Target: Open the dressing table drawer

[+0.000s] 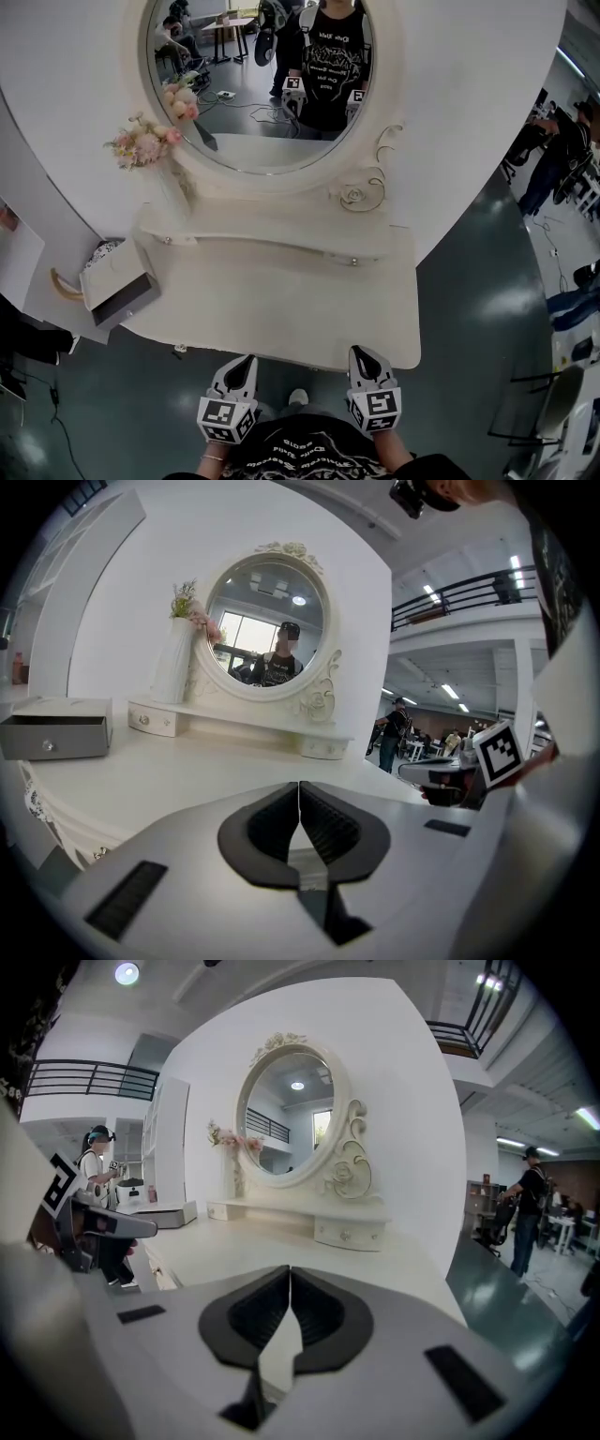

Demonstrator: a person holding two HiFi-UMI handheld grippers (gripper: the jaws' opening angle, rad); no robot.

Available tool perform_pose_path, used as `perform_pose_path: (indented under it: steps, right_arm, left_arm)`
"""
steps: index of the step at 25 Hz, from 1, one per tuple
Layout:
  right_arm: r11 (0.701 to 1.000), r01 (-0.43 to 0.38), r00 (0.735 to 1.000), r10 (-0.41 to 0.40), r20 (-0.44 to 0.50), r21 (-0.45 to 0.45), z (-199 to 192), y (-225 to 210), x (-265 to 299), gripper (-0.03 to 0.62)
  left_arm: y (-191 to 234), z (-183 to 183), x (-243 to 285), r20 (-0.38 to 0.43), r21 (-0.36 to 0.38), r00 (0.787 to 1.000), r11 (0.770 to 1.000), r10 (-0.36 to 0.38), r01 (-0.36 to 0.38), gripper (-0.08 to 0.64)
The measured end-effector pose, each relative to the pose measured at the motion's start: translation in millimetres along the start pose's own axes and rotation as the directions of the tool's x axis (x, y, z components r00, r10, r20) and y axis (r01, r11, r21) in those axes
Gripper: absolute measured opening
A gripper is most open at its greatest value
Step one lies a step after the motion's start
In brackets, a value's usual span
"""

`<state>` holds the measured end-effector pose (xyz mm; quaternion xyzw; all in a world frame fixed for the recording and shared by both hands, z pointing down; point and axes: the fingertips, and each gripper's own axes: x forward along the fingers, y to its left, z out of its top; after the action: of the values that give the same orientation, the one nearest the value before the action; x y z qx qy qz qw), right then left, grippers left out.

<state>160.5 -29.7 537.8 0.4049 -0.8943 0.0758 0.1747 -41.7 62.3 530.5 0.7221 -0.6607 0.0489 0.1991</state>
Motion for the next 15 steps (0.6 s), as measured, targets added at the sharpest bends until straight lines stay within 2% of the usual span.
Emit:
perform_pose_path:
  steps: [15]
  right_arm:
    - [1.000,-0.008,1.000,0.008,-0.015,0.027,-0.8,-16.1,15.3,0.014]
  left_arm:
    - [-3.4,7.3,24.5,-0.008,0.001,1.000,1.000,0.009,-0.009,0.017]
